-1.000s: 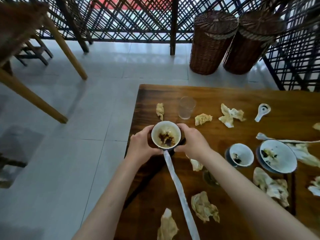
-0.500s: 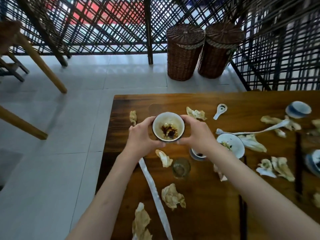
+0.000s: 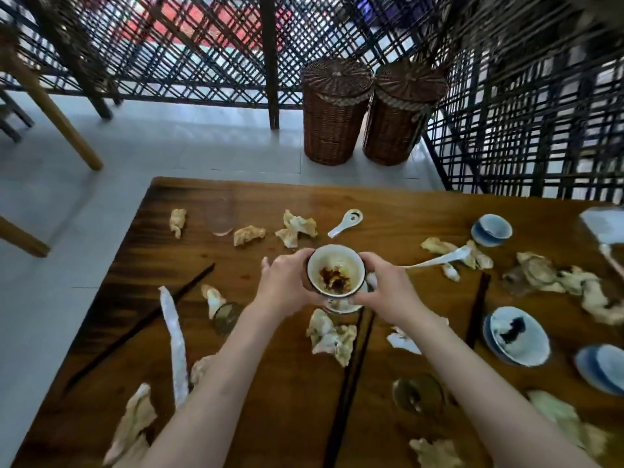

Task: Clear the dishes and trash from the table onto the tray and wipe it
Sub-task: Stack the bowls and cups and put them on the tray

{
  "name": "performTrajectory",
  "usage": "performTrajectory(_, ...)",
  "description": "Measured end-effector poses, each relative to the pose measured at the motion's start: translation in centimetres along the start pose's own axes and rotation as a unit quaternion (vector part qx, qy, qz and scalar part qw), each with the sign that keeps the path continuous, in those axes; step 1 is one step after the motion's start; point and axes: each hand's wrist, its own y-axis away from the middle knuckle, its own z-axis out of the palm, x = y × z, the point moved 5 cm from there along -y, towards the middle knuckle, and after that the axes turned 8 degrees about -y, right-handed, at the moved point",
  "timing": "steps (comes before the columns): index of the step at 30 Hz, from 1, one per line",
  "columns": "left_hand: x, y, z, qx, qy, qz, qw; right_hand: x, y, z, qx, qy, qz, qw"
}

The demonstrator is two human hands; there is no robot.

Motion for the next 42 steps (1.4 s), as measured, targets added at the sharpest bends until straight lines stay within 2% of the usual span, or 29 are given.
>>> performTrajectory(4, 0.6, 0.0, 2.4, -0.006, -0.032, -0.029, 0.999, 2.6, -0.1, 0.3, -0.011, -0.014, -0.015, 1.0)
performTrajectory(9, 1.4, 0.3, 3.2, 0.026, -0.066, -0.038, 0.997, 4.2, -0.4, 0.4, -0.021, -0.033, -0.028, 0.999)
performTrajectory(14, 1.2, 0.0, 3.7, -0.022, -0.102, -0.045, 0.993, 5.1, -1.0, 1.1, -0.06, -0.059, -0.002, 0.996)
performTrajectory(20, 1.4, -0.5, 4.8, -0.034, -0.153, -0.047, 0.987, 5.8, -1.6, 1.5, -0.097, 0.007, 0.002, 0.995)
performTrajectory(24, 1.2, -0.5, 4.9, -0.032, -0.149, -0.048, 0.987, 6.0, -1.9, 1.5, -0.072, 0.028, 0.002, 0.997)
performTrajectory(32, 2.7, -0.2, 3.9, -0.023, -0.141, -0.008, 0.99, 6.1, -0.2, -0.3, -0.031, -0.01, 0.014, 0.999)
performTrajectory(42, 11.9, 0.6, 4.2, -0.032, -0.078, 0.063, 0.994, 8.6, 5.5, -8.5, 0.036, -0.027, 0.032, 0.998)
